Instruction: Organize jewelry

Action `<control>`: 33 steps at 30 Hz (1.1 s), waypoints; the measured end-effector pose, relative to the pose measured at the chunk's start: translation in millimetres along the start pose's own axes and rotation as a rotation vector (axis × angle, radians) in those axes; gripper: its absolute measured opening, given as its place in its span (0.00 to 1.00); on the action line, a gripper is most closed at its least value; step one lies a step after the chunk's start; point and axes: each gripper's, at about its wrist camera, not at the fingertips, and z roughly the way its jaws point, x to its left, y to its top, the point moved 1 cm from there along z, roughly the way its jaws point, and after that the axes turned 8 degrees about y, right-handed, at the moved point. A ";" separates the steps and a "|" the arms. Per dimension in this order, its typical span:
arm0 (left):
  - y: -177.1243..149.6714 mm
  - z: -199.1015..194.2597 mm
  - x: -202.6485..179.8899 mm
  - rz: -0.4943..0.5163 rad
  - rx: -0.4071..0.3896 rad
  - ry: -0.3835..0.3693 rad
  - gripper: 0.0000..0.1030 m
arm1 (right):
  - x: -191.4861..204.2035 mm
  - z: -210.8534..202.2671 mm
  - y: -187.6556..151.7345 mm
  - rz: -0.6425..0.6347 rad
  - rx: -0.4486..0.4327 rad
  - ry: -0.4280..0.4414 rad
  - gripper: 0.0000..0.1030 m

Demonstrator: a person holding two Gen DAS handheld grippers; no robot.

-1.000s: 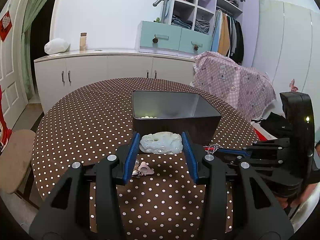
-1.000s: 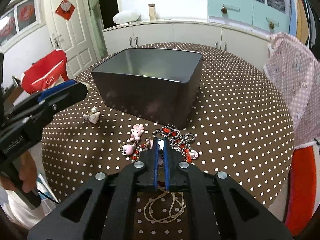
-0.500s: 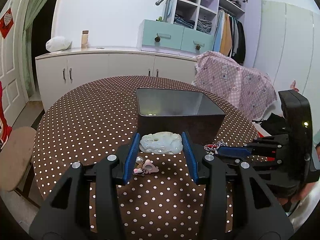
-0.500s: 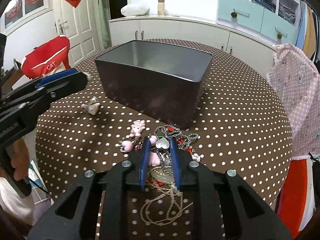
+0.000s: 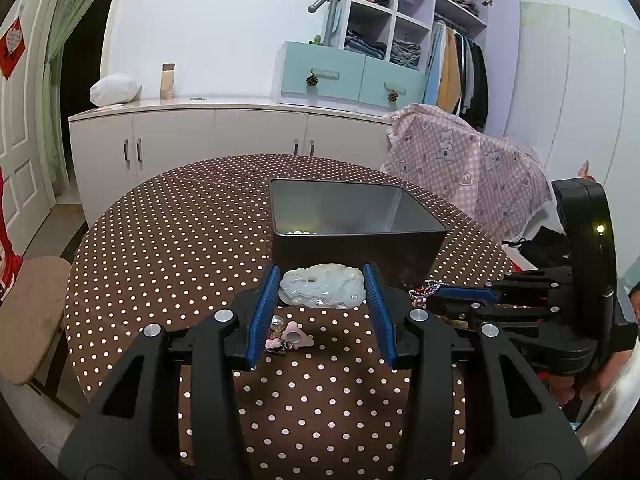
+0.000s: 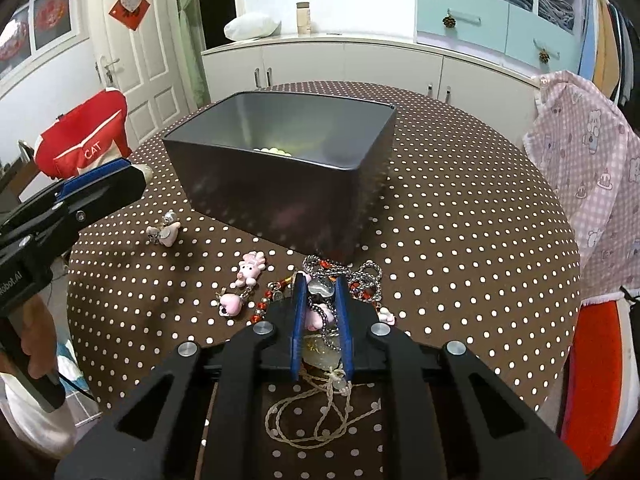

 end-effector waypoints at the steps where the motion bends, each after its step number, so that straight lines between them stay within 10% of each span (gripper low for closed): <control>1: 0.7 -0.1 0.0 -0.001 -0.001 -0.001 0.42 | -0.8 -2.9 0.6 0.008 -0.008 0.011 0.12; 33: 66.8 -23.6 -2.7 0.039 -0.143 -0.010 0.42 | 7.8 -127.8 93.2 0.029 -0.441 0.084 0.12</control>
